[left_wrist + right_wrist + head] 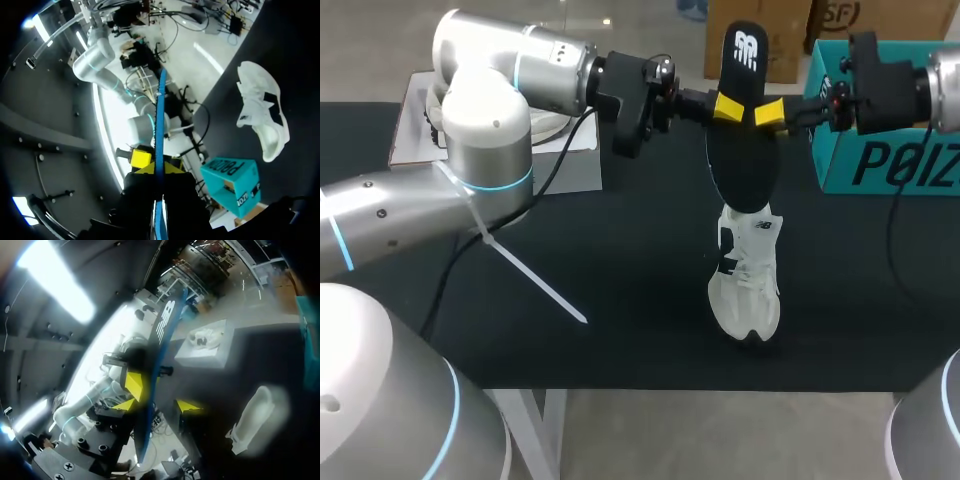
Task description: Take the shoe out of the shoebox, open the shoe tongue, remove and reinsert the insole, then place the shoe into the shoebox
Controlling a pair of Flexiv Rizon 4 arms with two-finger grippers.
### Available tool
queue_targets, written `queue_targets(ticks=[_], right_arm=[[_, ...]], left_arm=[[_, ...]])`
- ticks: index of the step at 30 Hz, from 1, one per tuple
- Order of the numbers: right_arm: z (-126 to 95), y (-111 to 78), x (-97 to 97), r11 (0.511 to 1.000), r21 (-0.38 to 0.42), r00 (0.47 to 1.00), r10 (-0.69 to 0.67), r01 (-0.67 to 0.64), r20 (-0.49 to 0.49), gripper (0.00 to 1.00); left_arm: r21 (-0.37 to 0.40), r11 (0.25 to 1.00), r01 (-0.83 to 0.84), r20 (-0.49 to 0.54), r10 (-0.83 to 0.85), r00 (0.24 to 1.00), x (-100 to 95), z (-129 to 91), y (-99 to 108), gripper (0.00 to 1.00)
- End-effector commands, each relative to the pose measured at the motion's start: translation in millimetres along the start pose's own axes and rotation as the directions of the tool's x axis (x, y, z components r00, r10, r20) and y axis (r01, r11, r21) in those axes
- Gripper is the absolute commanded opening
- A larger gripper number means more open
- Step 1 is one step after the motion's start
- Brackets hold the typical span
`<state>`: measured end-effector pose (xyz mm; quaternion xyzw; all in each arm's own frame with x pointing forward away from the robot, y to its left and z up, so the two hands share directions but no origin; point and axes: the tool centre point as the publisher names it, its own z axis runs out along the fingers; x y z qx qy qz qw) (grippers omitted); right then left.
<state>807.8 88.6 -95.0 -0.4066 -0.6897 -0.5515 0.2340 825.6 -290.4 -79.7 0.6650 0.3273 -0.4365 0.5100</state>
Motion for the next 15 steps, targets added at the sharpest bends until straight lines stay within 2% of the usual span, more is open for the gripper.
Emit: queue_targets(ticks=[1,12,15], right_arm=[[0.4,-0.9,-0.7,1.000,-0.011,1.000,0.005,-0.005,-0.008,0.49],[5.9,-1.6,1.1,1.000,-0.013,1.000,0.006,-0.006,-0.020,0.46],[7.5,-0.4,2.3,1.000,-0.012,1.000,0.002,-0.003,-0.027,0.42]], left_arm=[[0.000,1.000,-0.002,-0.001,0.002,1.000,0.6,1.2,0.5,0.00],[0.000,1.000,-0.002,-0.001,0.002,1.000,0.6,1.2,0.5,0.00],[0.000,1.000,-0.002,-0.001,0.002,1.000,0.6,1.2,0.5,0.00]])
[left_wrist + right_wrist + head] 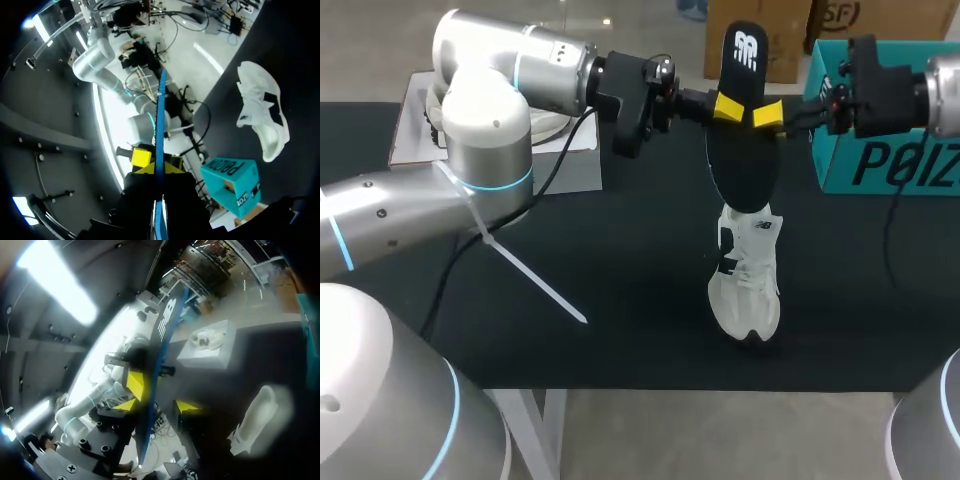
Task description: Take the shoe out of the shoebox, open the shoe tongue, remove and reinsert the insole, then place the shoe into the shoebox
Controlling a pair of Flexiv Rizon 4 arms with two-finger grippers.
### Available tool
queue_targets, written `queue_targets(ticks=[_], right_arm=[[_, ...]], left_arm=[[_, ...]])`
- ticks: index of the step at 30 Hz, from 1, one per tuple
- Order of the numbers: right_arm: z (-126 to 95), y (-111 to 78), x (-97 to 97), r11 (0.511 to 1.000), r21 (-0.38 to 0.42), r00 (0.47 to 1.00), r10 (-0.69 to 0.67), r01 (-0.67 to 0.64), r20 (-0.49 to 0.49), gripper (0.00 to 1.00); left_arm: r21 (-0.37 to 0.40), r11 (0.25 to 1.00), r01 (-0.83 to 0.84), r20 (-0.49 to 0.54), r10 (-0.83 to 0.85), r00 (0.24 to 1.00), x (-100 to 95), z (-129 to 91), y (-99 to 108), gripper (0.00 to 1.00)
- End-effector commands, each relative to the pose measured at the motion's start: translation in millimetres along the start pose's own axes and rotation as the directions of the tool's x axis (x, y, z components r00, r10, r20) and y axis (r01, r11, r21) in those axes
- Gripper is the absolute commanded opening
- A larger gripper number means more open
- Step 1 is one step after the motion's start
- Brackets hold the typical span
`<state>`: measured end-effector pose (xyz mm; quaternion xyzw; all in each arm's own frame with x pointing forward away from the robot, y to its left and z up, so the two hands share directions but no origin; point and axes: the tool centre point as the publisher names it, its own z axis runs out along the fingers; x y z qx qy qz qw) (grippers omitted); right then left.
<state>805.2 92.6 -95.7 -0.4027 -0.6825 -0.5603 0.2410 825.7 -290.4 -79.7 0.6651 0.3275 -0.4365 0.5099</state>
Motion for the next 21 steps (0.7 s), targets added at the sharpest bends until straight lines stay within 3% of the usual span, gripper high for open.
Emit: queue_targets(ticks=[1,3,11,12,13,14,15,21], right_arm=[[5,2.9,1.0,1.000,0.000,1.000,-0.004,0.004,-0.006,0.31],[6,4.2,2.3,1.000,0.000,1.000,-0.009,0.009,-0.012,0.00],[0,5.6,5.2,1.000,-0.017,1.000,-0.016,0.016,-0.016,0.00],[-1,5.1,5.3,1.000,-0.020,1.000,-0.016,0.016,-0.016,0.00],[-1,4.6,5.3,1.000,-0.020,1.000,-0.016,0.015,-0.016,0.00],[-2,3.9,5.3,1.000,-0.019,1.000,-0.016,0.016,-0.013,0.00],[-2,3.5,5.3,1.000,-0.018,1.000,-0.016,0.016,-0.012,0.00],[-7,0.9,1.4,1.000,-0.028,0.999,-0.009,0.010,0.035,0.00]], left_arm=[[0.000,1.000,-0.002,0.000,0.002,1.000,0.6,1,0,0.00],[0.000,1.000,-0.002,0.000,0.002,1.000,0.6,1,0,0.00],[0.000,1.000,-0.002,0.000,0.002,1.000,0.6,1,0,0.00],[0.000,1.000,-0.002,0.000,0.002,1.000,0.6,1,0,0.11],[0.000,1.000,-0.002,0.000,0.002,1.000,0.6,1,0,0.42],[0.000,1.000,-0.002,0.000,0.002,1.000,0.6,1,0,0.95],[0.000,1.000,-0.002,0.000,0.002,1.000,0.6,1,0,1.00],[0.000,1.000,-0.002,0.000,0.002,1.000,0.6,1,0,1.00]])
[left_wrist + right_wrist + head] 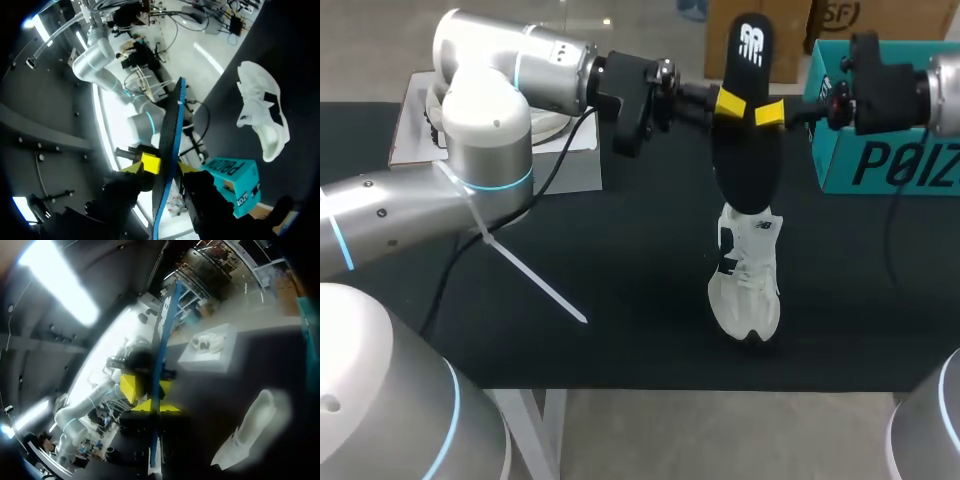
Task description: Take the shoe out of the shoebox, open the shoe tongue, remove and reinsert the insole, then place the shoe into the shoebox
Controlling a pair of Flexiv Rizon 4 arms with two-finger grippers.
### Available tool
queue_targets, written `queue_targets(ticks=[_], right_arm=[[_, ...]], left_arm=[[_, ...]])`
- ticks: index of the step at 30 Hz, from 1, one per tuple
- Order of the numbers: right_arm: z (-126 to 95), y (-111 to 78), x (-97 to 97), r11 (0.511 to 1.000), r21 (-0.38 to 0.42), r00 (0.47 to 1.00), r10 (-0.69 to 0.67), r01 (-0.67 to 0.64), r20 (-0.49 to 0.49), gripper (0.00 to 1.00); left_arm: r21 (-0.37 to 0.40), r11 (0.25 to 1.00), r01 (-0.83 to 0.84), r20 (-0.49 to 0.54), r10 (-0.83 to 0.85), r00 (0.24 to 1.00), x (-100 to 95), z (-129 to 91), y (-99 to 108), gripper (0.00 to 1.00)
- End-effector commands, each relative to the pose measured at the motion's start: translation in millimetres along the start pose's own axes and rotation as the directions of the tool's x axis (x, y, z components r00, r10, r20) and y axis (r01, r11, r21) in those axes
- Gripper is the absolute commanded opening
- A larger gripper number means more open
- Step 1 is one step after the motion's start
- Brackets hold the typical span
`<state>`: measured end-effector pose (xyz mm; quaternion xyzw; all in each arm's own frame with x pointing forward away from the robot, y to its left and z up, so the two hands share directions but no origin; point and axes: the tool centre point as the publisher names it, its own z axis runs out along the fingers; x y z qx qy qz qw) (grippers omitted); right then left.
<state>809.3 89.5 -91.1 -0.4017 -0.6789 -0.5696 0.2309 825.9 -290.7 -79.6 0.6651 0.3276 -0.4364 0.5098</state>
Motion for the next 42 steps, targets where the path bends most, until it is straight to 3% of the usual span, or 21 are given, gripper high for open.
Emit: queue_targets(ticks=[1,8,17,28,30,42], right_arm=[[-4,-5.3,-0.1,1.000,0.000,0.999,0.005,-0.005,0.040,0.00],[-9,-5.1,-6.8,1.000,-0.003,0.998,0.012,-0.012,0.067,0.00],[-15,-4.5,-13.6,1.000,-0.007,0.996,0.018,-0.018,0.089,0.00],[-26,-2.3,-21.0,0.999,-0.020,0.991,0.028,-0.025,0.131,0.00],[-27,-3.4,-21.8,0.999,-0.023,0.991,0.030,-0.027,0.133,0.00],[-28,-7.0,-21.8,0.998,-0.049,0.990,0.049,-0.043,0.130,0.00]], left_arm=[[0.000,1.000,-0.002,0.000,0.002,1.000,0.7,1,0,1.00],[0.000,1.000,-0.002,0.000,0.002,1.000,0.7,1,0,1.00],[0.001,0.961,0.275,-0.032,-0.275,0.961,-8.3,-34,-24,1.00],[-0.113,0.869,0.481,-0.036,-0.488,0.872,1.1,-78,-47,1.00],[-0.146,0.867,0.476,-0.047,-0.486,0.873,0.7,-82,-45,1.00],[-0.146,0.867,0.476,-0.047,-0.486,0.873,0.7,-82,-45,1.00]])
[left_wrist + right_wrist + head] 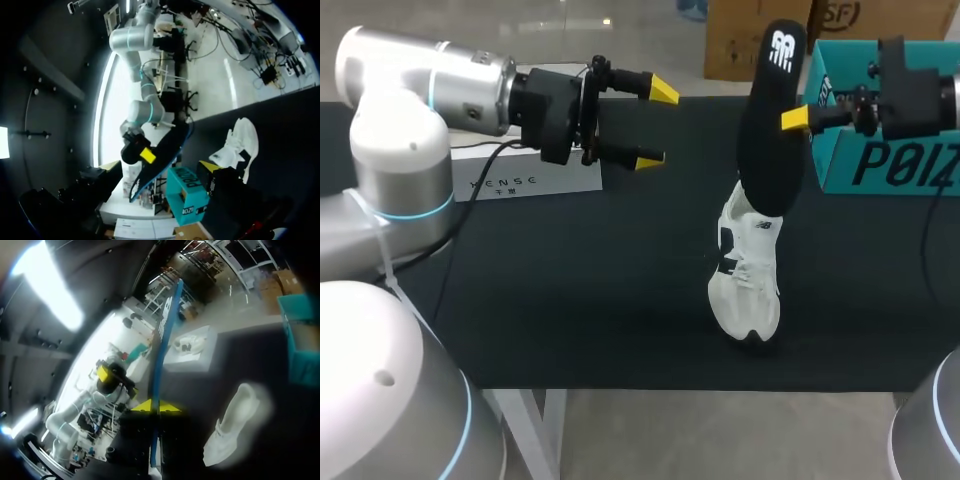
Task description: Take the shoe out of the shoebox, open the shoe tongue, remove and reinsert the insole, then place the shoe into the shoebox
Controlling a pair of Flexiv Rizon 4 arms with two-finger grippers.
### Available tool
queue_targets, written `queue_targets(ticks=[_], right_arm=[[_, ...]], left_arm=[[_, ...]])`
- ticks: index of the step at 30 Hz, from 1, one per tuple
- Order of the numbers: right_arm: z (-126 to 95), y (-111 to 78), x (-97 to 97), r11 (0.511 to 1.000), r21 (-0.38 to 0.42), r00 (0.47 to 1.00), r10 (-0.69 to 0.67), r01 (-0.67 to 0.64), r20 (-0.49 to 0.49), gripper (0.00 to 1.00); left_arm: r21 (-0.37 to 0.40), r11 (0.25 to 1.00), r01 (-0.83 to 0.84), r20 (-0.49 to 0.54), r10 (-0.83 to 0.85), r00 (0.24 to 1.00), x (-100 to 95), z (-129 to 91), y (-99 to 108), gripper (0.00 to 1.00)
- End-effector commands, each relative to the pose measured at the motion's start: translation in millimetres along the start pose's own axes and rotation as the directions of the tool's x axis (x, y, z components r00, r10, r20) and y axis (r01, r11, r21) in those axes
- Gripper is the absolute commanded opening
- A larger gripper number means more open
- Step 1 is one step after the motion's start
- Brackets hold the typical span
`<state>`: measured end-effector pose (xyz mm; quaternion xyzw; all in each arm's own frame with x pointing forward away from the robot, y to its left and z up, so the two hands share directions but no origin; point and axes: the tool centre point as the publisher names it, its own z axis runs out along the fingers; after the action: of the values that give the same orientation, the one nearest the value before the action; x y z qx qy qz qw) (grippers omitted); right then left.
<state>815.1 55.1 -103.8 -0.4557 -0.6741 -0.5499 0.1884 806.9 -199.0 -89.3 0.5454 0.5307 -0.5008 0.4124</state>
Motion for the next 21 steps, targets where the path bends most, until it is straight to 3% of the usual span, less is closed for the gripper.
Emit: queue_targets(ticks=[1,10,14,21], right_arm=[[1,-3.5,0.4,1.000,-0.007,1.000,0.012,-0.012,-0.005,0.00],[-3,1.4,8.0,1.000,0.010,0.999,-0.017,0.017,0.041,0.00],[-21,8.8,-6.1,1.000,0.008,0.999,-0.017,0.017,0.040,0.00],[-47,46.4,-41.7,0.996,0.054,0.996,-0.079,0.077,0.041,0.00]], left_arm=[[-0.002,1.000,-0.001,-0.001,0.001,1.000,0.4,1,0,1.00],[-0.002,1.000,-0.001,-0.001,0.001,1.000,0.4,1,0,1.00],[-0.002,1.000,-0.001,-0.001,0.001,1.000,0.4,1,0,1.00],[-0.002,1.000,-0.001,-0.001,0.001,1.000,0.4,1,0,1.00]])
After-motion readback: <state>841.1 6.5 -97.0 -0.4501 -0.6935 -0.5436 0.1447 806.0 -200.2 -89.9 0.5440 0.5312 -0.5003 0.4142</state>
